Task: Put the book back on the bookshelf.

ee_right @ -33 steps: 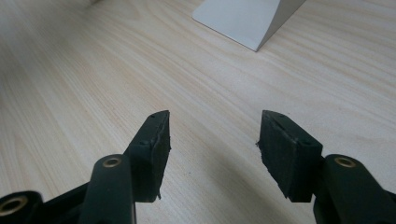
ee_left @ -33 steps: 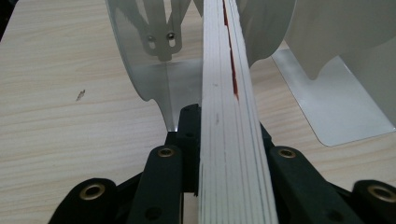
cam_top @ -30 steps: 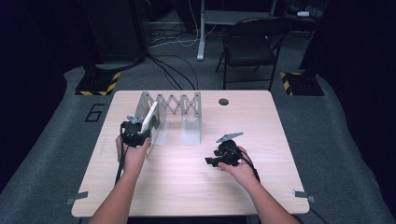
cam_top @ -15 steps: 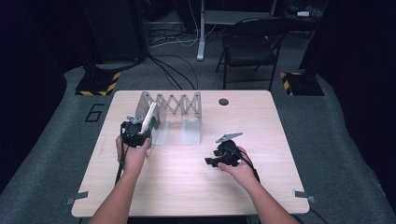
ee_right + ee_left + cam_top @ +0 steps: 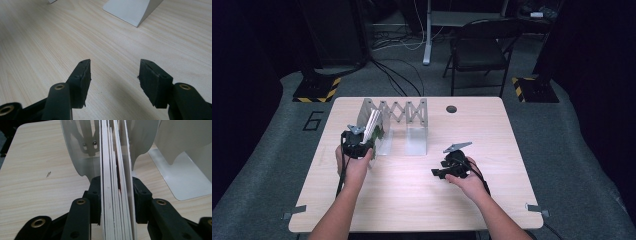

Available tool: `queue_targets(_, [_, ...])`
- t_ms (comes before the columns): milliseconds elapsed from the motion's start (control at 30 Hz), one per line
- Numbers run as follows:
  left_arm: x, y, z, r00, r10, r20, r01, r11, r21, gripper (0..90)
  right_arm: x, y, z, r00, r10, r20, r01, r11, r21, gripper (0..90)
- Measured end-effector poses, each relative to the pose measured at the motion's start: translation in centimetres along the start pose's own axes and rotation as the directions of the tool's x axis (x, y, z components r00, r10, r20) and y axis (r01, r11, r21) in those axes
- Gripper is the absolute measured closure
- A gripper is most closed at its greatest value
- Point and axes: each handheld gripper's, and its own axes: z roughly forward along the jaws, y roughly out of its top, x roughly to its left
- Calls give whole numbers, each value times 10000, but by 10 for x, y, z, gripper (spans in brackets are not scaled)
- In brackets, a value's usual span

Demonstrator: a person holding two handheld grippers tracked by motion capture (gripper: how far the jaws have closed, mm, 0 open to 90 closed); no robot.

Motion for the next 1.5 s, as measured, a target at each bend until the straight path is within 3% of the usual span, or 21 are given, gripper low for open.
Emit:
queue_targets(367, [0, 2, -10, 10000, -74, 26, 75, 9993, -372, 612, 0, 0, 0, 10000, 5, 17, -5, 10000, -5, 428])
queue_targets(600, [-1, 3, -19, 9993, -156, 330, 174, 9985, -526, 583, 1, 0, 1, 10000, 78, 17, -78, 10000, -33, 428])
queue_targets(867, [-1, 4, -28, 9990, -219, 400, 250, 9967, -777, 561, 1, 0, 1, 10000, 78, 24, -78, 10000, -8, 428])
queue_targets(1000, [-1, 3, -33, 9990, -26, 441, 59, 9972, -739, 561, 1, 0, 0, 9999, 101, 10, -101, 9999, -19, 428])
queue_targets(1100, [-1, 4, -36, 9986, -129, 507, 172, 9964, -835, 561, 0, 0, 0, 10000, 21, 4, -21, 10000, 4, 427])
queue_targets(1500, [-4, 10, -49, 9970, 78, 776, -25, 9977, -681, 562, 1, -1, -1, 10000, 56, 41, -56, 10000, -1, 426])
